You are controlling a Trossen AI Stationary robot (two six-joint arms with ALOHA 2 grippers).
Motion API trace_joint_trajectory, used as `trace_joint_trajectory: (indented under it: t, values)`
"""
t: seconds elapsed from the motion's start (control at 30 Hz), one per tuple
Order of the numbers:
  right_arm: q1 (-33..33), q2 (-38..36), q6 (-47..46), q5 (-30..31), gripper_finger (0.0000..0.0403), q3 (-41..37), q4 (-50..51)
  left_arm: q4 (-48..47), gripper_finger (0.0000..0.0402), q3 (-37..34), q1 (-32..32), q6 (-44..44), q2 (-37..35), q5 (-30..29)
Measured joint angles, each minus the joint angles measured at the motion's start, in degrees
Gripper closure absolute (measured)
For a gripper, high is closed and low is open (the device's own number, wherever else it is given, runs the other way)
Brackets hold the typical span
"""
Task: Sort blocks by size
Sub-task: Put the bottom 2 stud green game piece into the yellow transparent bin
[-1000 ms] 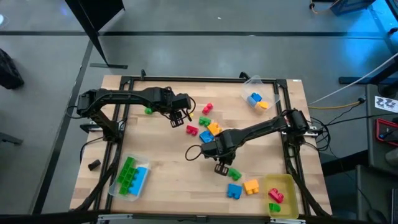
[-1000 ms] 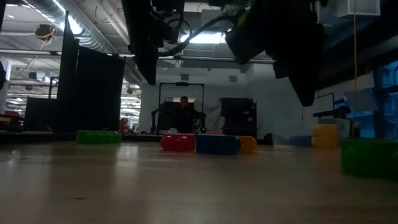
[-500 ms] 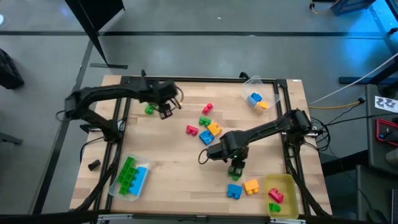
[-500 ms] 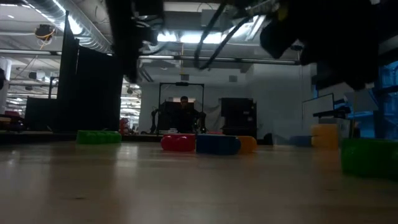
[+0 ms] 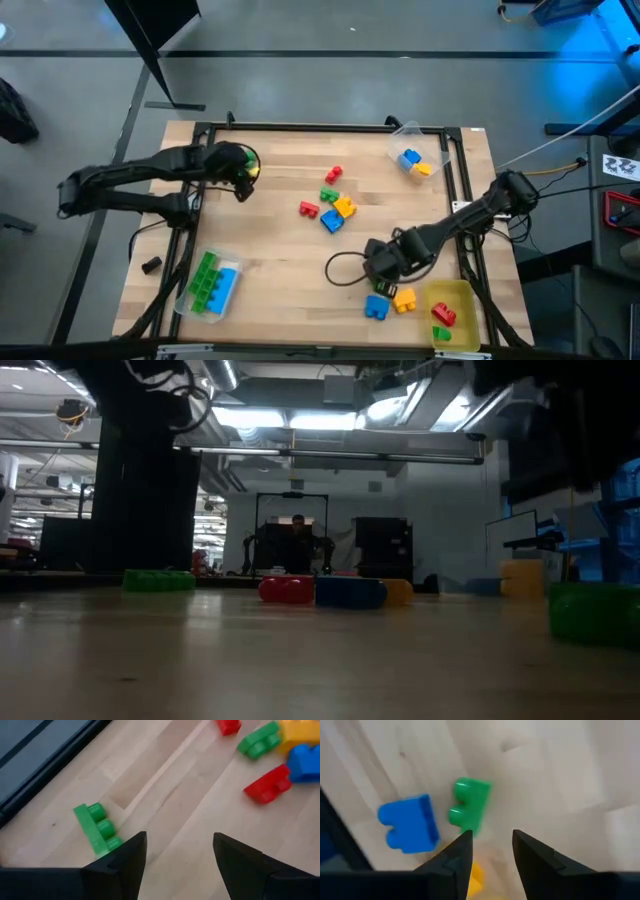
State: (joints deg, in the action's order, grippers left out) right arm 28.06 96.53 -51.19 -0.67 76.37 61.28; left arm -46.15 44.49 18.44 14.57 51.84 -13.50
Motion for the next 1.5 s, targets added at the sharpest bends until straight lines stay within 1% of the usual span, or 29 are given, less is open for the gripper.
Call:
trace_joint_trajectory:
  t: [0.13,0.2,0.5,0.87,1.07,1.17,1.33,1.5]
  values:
    - [0.9,0.0,-7.2,-2.0,0.0265,-5.7,-11.7,2.0,0.0188,-2.1,-1.4,1.6,-2.2,0.0]
    - [0.9,0.1,-9.8,-2.0,0.0265,-7.4,-15.2,2.2,0.0188,-2.4,-2.0,1.8,-2.5,0.0]
    - [0.9,0.2,-10.4,-0.8,0.0265,-9.8,-18.1,2.1,0.0188,-2.8,-4.8,3.4,-2.4,-0.1]
    - [2.5,6.5,-10.1,-1.6,0.0265,-10.5,-18.6,2.2,0.0188,-2.7,-6.5,3.5,-2.4,-0.1]
    - [2.5,7.5,-10.1,-1.8,0.0265,-10.3,-19.2,2.2,0.0188,-2.7,-6.5,4.8,-2.4,-0.2]
    - [2.4,7.5,-10.1,-0.8,0.0278,-10.3,-20.2,2.2,0.0188,-2.7,-6.5,4.9,-2.4,-0.2]
    - [2.3,7.5,-10.1,-0.3,0.0331,-10.3,-21.2,2.2,0.0188,-2.7,-6.5,5.0,-2.4,-0.2]
    - [2.3,7.7,-10.1,-0.3,0.0332,-9.8,-21.3,2.2,0.0188,-2.7,-6.5,5.0,-2.4,-0.2]
